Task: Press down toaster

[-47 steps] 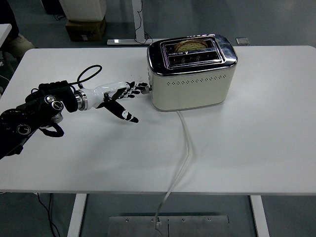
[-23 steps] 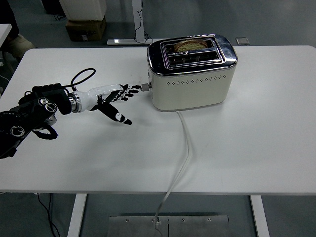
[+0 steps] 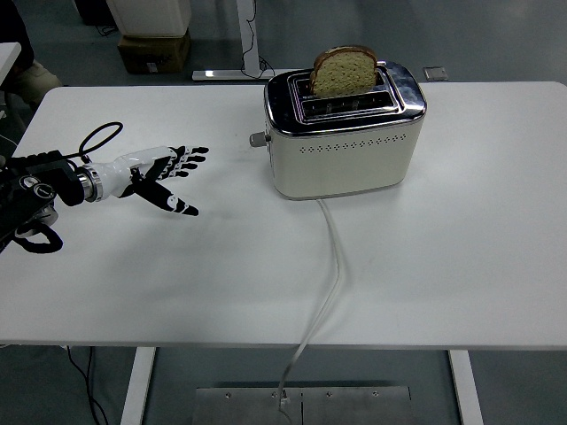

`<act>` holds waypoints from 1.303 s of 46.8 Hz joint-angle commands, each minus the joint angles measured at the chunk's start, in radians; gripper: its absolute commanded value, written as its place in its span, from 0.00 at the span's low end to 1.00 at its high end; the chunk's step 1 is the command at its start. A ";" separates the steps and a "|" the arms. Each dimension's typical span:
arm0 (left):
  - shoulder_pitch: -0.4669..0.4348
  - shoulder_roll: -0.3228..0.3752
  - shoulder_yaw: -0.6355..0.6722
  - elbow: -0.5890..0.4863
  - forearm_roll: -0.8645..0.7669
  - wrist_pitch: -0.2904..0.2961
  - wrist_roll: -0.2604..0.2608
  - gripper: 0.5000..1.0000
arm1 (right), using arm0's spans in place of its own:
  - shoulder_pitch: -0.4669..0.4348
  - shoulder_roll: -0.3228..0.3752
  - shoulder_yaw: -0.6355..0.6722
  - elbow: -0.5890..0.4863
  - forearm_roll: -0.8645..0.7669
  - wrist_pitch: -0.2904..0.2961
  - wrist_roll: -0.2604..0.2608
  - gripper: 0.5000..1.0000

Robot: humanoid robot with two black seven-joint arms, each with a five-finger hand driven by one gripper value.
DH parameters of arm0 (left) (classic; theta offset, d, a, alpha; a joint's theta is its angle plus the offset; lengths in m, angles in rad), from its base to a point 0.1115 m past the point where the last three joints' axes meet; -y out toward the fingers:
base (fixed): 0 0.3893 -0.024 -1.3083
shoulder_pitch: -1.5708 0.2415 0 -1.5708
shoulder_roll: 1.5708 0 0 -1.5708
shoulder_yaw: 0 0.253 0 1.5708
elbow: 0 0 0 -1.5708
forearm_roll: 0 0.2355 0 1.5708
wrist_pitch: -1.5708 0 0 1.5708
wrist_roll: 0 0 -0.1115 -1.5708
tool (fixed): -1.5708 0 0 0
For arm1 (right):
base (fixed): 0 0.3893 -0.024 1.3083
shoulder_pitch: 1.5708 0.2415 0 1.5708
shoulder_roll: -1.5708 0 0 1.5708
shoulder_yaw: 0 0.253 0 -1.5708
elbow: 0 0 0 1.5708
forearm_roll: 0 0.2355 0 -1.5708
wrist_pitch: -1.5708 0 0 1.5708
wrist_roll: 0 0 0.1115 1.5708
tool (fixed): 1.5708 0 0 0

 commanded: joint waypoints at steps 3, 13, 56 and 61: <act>-0.045 0.008 -0.004 0.000 -0.063 0.020 0.000 1.00 | 0.000 0.000 0.000 0.000 0.000 0.000 0.000 1.00; -0.107 0.006 -0.010 0.005 -0.210 0.075 0.000 1.00 | -0.001 0.000 0.000 0.000 0.000 0.000 0.000 1.00; -0.055 0.022 -0.114 0.471 -0.937 0.101 -0.113 1.00 | 0.000 0.000 -0.001 0.001 0.000 0.000 0.000 1.00; 0.011 0.048 -0.114 0.469 -0.969 0.092 -0.115 1.00 | 0.000 0.000 -0.001 0.000 0.000 0.000 0.000 1.00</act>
